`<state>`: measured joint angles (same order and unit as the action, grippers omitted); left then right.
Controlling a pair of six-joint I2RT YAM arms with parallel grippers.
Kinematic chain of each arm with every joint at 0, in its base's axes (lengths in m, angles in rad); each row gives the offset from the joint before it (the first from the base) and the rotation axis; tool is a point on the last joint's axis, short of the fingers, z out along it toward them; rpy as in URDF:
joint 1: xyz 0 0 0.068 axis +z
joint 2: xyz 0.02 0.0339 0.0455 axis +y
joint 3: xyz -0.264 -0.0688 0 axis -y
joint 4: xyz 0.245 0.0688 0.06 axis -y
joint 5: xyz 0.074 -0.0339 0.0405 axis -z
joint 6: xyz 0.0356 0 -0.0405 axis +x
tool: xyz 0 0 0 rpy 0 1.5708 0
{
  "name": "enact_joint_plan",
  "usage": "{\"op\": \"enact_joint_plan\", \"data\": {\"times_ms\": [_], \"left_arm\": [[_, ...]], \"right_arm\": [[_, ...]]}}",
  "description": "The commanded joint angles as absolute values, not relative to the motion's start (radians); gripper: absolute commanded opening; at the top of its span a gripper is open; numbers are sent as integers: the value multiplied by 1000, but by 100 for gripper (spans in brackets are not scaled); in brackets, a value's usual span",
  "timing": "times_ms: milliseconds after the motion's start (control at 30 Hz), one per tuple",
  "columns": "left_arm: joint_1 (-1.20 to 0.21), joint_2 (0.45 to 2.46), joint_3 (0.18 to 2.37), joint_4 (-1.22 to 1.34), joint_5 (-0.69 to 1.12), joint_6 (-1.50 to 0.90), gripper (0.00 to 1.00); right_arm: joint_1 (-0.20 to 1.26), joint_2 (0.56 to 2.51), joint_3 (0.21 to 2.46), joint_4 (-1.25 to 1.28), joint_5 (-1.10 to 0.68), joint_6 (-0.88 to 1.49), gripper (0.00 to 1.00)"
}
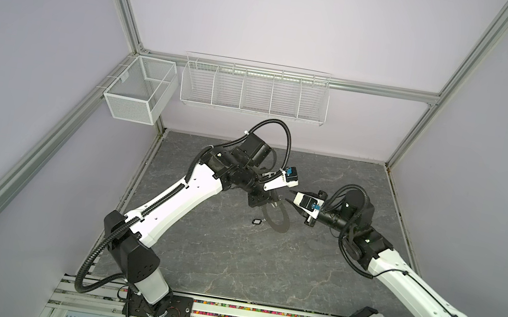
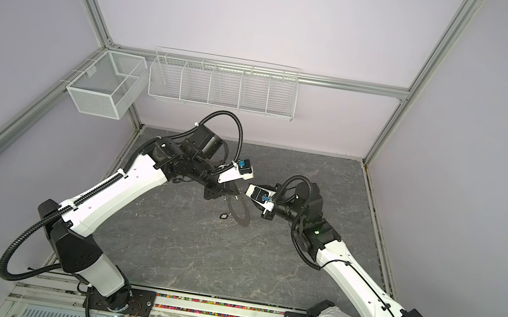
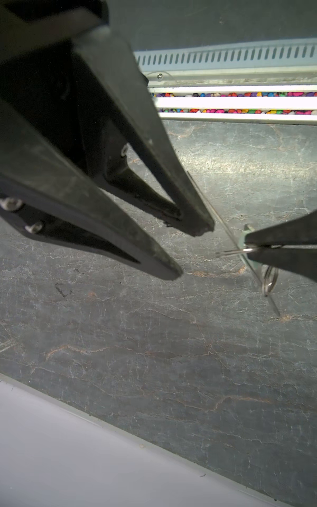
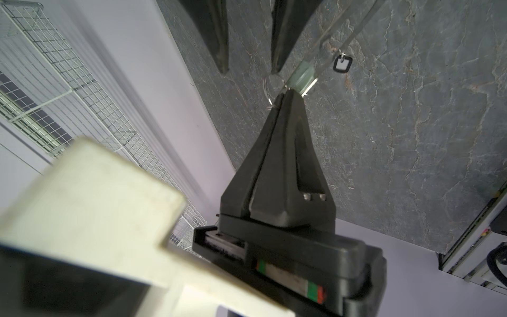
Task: Attach keys to a key ring
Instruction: Insert the key into the keyring.
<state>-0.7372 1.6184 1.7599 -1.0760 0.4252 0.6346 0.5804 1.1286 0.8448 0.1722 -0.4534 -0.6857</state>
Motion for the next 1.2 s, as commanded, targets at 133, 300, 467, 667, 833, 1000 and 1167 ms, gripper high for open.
{"op": "enact_joint_plan", "data": {"times_ms": [133,300,467,667,833,1000,1167], "left_arm": [[-741,1592,1775,-1094,482,669,0],[-742,1591,1771,-1091,498,676,0],[-744,1579,1754,-1087,505,703,0],[-746,1566,1733,-1097,513,759,0],[-750,1557,1716,-1112,476,812,0],[-751,1545,1698,-1110,464,839,0],[-752,1525,1673,-1097,451,862,0]], "right_arm": [[602,1136,847,151,-475,-686,29],[621,1156,854,157,-469,-677,27],[620,1172,866,158,-451,-657,23],[621,1187,869,180,-465,-615,20],[618,1184,870,186,-486,-604,23],[615,1182,867,194,-504,-597,21],[609,1178,850,239,-543,-559,22]]}}
